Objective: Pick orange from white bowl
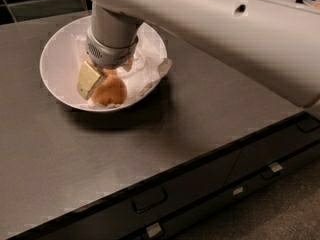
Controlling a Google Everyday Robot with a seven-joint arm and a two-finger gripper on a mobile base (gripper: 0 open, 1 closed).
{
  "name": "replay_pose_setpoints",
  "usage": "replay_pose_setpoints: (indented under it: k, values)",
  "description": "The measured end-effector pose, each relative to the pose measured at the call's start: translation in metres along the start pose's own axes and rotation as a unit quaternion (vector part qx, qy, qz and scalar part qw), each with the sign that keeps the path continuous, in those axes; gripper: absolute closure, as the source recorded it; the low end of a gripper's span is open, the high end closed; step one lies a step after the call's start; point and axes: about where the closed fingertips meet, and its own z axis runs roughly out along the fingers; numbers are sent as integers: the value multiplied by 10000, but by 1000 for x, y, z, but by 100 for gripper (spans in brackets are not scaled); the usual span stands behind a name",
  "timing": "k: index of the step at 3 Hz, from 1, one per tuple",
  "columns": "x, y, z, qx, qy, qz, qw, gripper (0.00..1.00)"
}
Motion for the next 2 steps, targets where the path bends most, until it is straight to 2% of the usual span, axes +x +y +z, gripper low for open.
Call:
replay_pose_setpoints:
  k: [1,2]
  values:
    - [0,1,2,-10,3,-11,10000,31]
    - [3,4,12,6,-34,9,10000,42]
